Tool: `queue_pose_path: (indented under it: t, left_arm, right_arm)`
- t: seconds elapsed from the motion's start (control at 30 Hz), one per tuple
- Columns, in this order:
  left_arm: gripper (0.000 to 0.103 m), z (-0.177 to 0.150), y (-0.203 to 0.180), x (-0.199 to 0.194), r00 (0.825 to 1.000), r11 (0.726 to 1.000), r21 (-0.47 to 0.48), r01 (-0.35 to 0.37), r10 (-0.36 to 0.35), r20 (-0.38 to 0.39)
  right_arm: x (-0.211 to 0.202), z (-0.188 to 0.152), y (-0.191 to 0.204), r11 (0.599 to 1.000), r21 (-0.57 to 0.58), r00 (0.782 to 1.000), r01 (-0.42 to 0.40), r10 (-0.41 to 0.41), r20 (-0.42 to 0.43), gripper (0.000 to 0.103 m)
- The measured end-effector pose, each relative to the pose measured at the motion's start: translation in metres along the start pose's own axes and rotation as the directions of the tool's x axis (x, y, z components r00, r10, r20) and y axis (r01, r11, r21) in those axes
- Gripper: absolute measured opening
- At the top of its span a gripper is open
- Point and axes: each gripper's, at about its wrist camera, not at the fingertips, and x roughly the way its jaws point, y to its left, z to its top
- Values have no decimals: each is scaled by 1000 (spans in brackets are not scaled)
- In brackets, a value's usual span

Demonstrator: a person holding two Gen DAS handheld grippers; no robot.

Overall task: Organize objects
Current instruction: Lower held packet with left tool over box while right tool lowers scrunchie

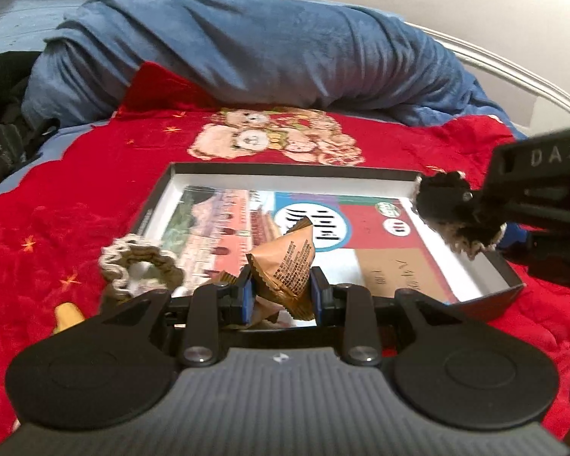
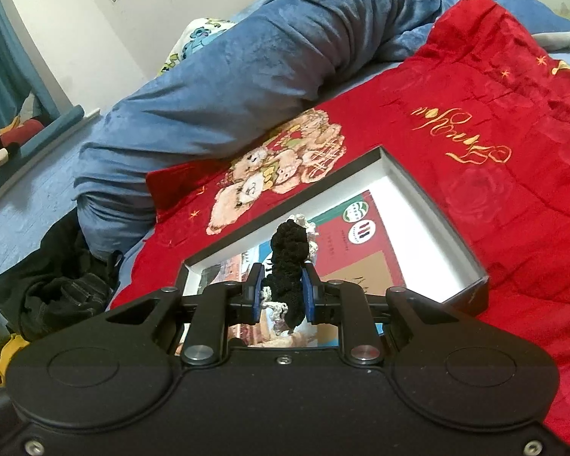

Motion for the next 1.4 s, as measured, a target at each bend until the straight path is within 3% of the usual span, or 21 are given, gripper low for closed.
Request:
queue_pose_path:
  t: [0.37, 0.7, 1.4]
  left_arm:
    - [33, -3, 8, -16, 999, 999, 23, -29, 29, 24]
    - [33, -3, 3, -21, 998, 999, -12, 31, -30, 55]
    - [33, -2, 1, -8, 1000, 1000, 10, 28, -28, 8]
  right_arm:
    - [11, -15, 7, 1000, -10, 1000, -7, 7, -23, 20]
    - [14, -27, -8, 1000, 21, 1000, -2, 3, -19, 21]
    - [26, -36, -5, 1000, 7, 999, -20, 20, -49, 21]
